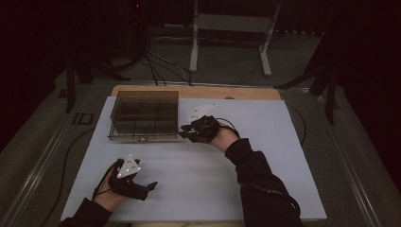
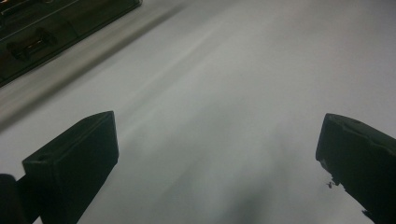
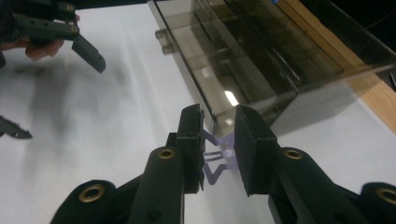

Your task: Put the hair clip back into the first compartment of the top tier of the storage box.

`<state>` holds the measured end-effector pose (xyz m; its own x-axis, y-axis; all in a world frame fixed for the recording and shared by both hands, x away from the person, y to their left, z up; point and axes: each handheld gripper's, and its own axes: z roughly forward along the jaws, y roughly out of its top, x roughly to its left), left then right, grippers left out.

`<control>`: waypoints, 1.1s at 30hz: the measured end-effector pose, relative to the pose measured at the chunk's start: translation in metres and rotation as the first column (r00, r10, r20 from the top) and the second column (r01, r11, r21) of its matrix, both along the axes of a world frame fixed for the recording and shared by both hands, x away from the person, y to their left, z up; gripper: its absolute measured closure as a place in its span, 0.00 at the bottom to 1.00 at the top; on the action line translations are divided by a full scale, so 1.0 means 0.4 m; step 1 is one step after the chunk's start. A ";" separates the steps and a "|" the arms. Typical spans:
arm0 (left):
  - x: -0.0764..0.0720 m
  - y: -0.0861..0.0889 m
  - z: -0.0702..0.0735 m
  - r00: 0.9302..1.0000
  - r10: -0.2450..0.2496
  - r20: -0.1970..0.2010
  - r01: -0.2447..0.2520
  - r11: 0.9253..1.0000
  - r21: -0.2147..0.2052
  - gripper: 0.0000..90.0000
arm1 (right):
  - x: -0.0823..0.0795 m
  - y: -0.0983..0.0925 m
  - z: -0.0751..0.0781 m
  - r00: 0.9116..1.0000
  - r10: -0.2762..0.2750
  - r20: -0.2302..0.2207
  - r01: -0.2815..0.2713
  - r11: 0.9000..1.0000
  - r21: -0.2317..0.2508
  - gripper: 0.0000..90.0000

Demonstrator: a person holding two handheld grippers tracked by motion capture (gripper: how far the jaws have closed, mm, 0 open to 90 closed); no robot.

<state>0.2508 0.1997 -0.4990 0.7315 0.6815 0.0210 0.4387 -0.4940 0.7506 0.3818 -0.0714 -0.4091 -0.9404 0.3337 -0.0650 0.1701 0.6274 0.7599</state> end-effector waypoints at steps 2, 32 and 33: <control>0.000 0.001 0.000 1.000 0.000 -0.001 0.000 1.000 0.000 0.00 | 0.004 0.013 0.003 1.000 0.006 -0.001 -0.006 1.000 -0.002 0.81; 0.000 0.004 0.001 1.000 -0.007 -0.002 0.007 1.000 -0.026 0.00 | 0.035 0.255 0.021 0.996 0.086 0.017 -0.086 0.996 0.015 0.81; -0.001 0.004 0.001 1.000 -0.008 -0.004 0.008 1.000 -0.028 0.00 | 0.035 0.260 0.021 0.996 0.086 0.019 -0.086 0.996 0.013 0.81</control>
